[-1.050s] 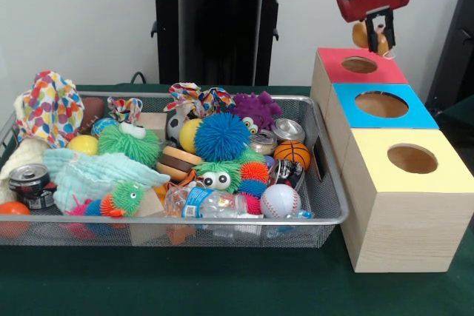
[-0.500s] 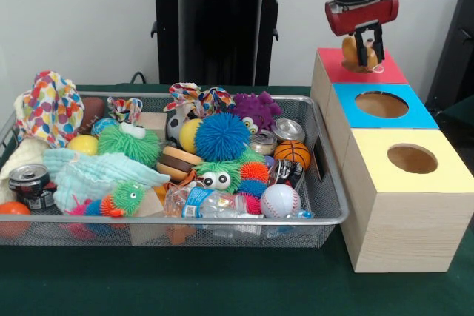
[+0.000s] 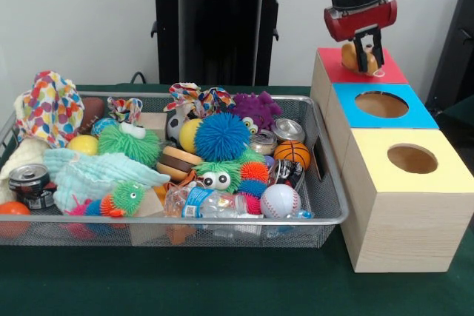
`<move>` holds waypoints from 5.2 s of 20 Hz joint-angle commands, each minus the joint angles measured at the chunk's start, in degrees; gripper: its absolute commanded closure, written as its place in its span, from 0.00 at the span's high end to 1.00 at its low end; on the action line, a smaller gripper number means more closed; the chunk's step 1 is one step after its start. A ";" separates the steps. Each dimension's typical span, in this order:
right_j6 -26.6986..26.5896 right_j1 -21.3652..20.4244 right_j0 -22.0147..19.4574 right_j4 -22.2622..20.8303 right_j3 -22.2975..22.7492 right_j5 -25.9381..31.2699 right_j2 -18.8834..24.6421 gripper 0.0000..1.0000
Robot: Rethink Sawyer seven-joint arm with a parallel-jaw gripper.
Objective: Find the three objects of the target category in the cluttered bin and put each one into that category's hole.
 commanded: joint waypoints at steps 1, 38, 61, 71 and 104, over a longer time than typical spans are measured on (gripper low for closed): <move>13.98 1.73 -2.19 -2.89 2.97 -4.90 4.06 0.00; 10.65 9.17 0.02 -7.56 1.83 -8.39 -3.62 0.00; 10.00 13.70 0.33 -11.17 1.36 -13.37 -5.99 0.00; 10.80 19.14 -0.47 -14.13 -0.41 -18.00 -5.64 0.00; 13.70 20.32 -1.63 -14.07 -0.04 -18.30 -3.91 1.00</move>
